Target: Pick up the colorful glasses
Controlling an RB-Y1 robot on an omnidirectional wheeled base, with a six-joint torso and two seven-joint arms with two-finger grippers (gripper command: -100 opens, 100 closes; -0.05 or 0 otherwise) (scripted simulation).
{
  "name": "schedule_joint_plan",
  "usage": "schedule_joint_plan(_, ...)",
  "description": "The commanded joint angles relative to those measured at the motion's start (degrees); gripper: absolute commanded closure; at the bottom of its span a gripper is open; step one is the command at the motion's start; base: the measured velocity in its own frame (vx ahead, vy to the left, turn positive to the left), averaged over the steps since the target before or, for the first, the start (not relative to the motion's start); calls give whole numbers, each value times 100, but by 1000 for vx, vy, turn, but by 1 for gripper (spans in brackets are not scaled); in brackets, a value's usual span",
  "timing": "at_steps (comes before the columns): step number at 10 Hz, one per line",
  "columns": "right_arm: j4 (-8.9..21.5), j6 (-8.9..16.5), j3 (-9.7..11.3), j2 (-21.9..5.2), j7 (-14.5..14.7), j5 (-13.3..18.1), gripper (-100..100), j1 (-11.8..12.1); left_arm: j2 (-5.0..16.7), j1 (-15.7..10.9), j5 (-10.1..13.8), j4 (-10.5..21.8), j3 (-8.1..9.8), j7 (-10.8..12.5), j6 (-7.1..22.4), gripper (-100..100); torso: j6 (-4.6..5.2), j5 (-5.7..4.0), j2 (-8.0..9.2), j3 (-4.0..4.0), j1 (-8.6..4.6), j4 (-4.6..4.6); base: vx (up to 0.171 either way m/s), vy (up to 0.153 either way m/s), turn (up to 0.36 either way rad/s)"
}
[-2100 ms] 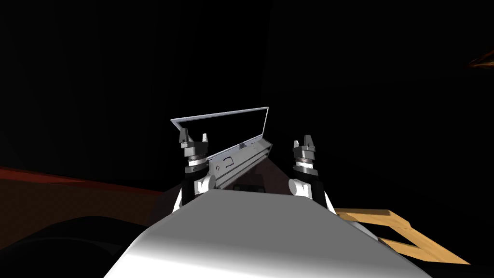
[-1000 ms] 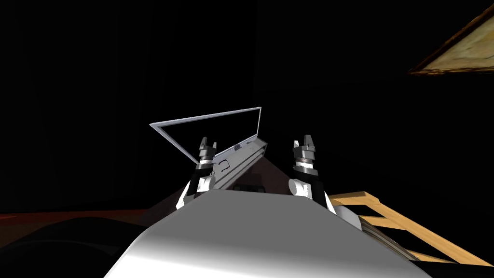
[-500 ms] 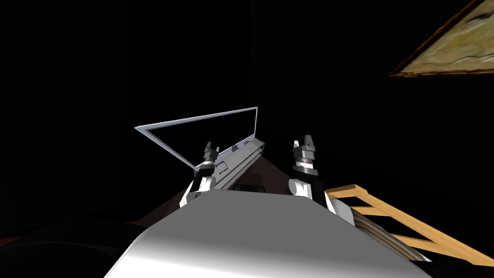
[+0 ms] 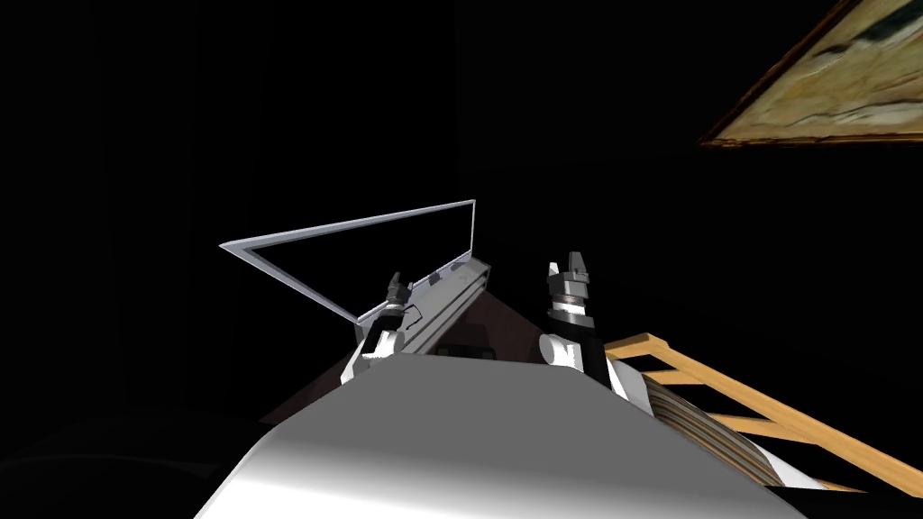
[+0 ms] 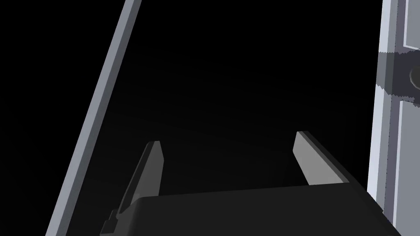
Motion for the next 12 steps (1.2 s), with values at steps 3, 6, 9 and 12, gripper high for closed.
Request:
schedule_joint_plan(3, 0, 0, 0, 0, 0, 0, 0, 0, 78, -35, 139, 428, -16, 106, 118, -100, 0, 0, 0, 0, 0, 0, 16, 5, -69)
schedule_joint_plan(6, 0, 0, 0, 0, 0, 0, 0, 0, 194, -153, 391, 961, -15, 280, 444, -100, -1, 0, 1, 1, 0, 0, 16, 9, -137)
schedule_joint_plan(9, 0, 0, 0, 0, 0, 0, 0, 0, 317, -277, 651, 1635, -12, 458, 779, -100, -2, 0, -2, -1, 3, -1, 26, 14, -160)
schedule_joint_plan(12, 0, 0, 0, 0, 0, 0, 0, 0, 381, -341, 782, 2065, -10, 548, 948, -100, 2, 0, 0, 0, 1, 0, 18, 12, -118)
